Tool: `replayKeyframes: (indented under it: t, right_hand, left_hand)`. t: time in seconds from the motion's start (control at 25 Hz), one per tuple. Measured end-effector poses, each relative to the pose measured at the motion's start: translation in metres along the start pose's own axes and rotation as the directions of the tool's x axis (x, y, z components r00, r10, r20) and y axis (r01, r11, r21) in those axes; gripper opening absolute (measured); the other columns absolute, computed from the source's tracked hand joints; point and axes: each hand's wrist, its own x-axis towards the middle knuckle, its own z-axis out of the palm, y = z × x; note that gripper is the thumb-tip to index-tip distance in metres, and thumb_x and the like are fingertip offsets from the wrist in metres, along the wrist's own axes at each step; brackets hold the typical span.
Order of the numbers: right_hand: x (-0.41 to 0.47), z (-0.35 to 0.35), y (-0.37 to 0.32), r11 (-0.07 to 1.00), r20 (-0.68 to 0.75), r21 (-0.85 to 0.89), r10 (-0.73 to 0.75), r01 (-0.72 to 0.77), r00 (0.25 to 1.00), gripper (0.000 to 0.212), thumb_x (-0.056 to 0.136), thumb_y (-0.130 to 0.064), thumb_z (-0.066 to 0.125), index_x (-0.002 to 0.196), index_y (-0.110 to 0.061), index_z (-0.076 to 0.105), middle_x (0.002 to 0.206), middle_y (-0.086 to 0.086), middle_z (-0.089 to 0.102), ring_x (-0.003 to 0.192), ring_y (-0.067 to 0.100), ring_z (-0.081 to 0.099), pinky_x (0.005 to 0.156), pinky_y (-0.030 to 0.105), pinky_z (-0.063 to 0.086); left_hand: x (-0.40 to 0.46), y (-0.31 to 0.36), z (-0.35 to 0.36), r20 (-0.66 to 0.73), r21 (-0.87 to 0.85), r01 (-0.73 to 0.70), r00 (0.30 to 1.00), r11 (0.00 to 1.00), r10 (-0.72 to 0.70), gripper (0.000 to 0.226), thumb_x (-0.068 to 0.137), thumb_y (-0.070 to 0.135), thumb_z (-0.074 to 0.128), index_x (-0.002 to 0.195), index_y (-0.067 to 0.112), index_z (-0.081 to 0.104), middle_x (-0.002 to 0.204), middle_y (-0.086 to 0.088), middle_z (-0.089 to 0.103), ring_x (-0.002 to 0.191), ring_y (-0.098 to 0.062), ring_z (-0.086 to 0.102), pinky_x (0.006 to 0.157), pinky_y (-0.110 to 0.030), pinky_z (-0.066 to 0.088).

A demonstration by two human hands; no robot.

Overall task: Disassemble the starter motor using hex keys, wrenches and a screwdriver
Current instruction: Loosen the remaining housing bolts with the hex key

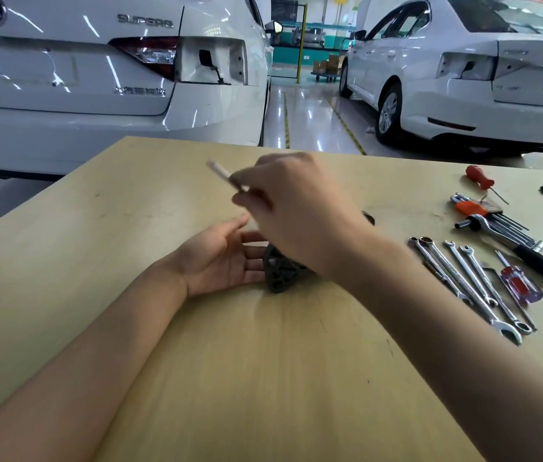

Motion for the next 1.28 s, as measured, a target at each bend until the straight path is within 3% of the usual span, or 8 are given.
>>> replayKeyframes:
  t: [0.12,0.28,0.36,0.44,0.56,0.68,0.88,1.28]
  right_hand:
    - [-0.012,0.018,-0.018,0.952,0.269,-0.234,-0.134,0.2,0.954,0.018,0.087,-0.008,0.051,0.094,-0.013,0.066,0.092,0.005,0.06,0.088,0.027,0.06,0.056,0.03,0.036]
    - [-0.031,0.032,-0.017,0.906,0.433,-0.294,-0.157,0.304,0.888,0.025,0.091,-0.005,0.041,0.102,-0.013,0.063,0.112,0.006,0.06,0.104,0.024,0.054,0.068,0.03,0.03]
    - [-0.035,0.03,-0.01,0.89,0.392,-0.272,-0.245,0.366,0.887,0.022,0.09,-0.005,0.044,0.094,-0.016,0.061,0.107,0.005,0.061,0.101,0.023,0.055,0.071,0.029,0.031]
    - [-0.04,0.025,-0.003,0.924,0.214,-0.098,-0.342,0.369,0.915,0.014,0.088,-0.004,0.053,0.089,-0.013,0.064,0.096,0.004,0.062,0.09,0.02,0.058,0.071,0.028,0.04]
    - [-0.049,0.007,0.016,0.832,-0.257,0.538,0.009,0.136,0.966,0.011,0.082,-0.004,0.067,0.089,-0.012,0.067,0.075,0.003,0.064,0.063,0.008,0.055,0.061,0.021,0.046]
    - [-0.059,-0.004,0.04,0.471,-0.199,0.881,0.449,-0.042,0.871,0.026,0.086,0.002,0.063,0.106,-0.013,0.055,0.069,0.007,0.063,0.051,0.012,0.056,0.054,0.027,0.049]
    - [-0.07,0.007,0.061,0.162,-0.044,0.983,0.68,-0.091,0.732,0.025,0.096,-0.001,0.049,0.119,-0.01,0.049,0.067,0.004,0.066,0.057,0.017,0.066,0.065,0.03,0.058]
    - [-0.072,0.009,0.061,0.187,-0.031,0.974,0.676,-0.13,0.736,0.015,0.096,-0.007,0.052,0.111,-0.01,0.053,0.068,0.005,0.069,0.06,0.019,0.069,0.059,0.024,0.056]
  left_hand:
    - [-0.006,0.007,-0.014,-0.075,-0.06,-0.004,0.997,0.998,0.0,0.064,0.104,0.037,0.019,0.097,0.003,0.073,0.093,-0.017,0.068,0.088,-0.026,0.066,0.074,-0.035,0.057]
    - [-0.005,0.011,-0.016,-0.119,-0.053,0.06,0.991,0.997,-0.066,0.069,0.1,0.052,0.024,0.137,-0.002,0.046,0.145,-0.024,0.035,0.126,-0.033,0.036,0.094,-0.038,0.039]
    - [-0.003,0.009,-0.014,-0.127,-0.022,0.056,0.99,0.998,-0.059,0.067,0.099,0.051,0.026,0.134,-0.001,0.051,0.136,-0.024,0.047,0.116,-0.032,0.049,0.087,-0.038,0.047]
    - [-0.004,0.008,-0.014,-0.102,-0.039,0.068,0.992,0.997,-0.072,0.06,0.098,0.047,0.031,0.117,0.0,0.063,0.102,-0.016,0.066,0.087,-0.025,0.065,0.068,-0.03,0.057]
    - [-0.002,0.008,-0.013,-0.09,-0.008,0.036,0.995,0.999,-0.037,0.054,0.099,0.042,0.031,0.119,0.002,0.06,0.102,-0.019,0.065,0.093,-0.031,0.065,0.083,-0.043,0.056]
    - [0.0,0.009,-0.01,-0.049,0.021,0.07,0.996,0.997,-0.069,0.064,0.093,0.047,0.038,0.135,-0.001,0.046,0.11,-0.022,0.064,0.097,-0.035,0.064,0.09,-0.046,0.052]
    - [0.004,0.007,-0.016,0.007,0.006,0.073,0.997,0.997,-0.073,0.057,0.087,0.045,0.046,0.123,0.001,0.054,0.101,-0.021,0.068,0.09,-0.033,0.068,0.081,-0.043,0.058]
    - [0.004,0.007,-0.015,0.033,0.007,0.071,0.997,0.997,-0.071,0.051,0.086,0.043,0.046,0.114,0.002,0.058,0.098,-0.021,0.069,0.088,-0.032,0.069,0.078,-0.041,0.058]
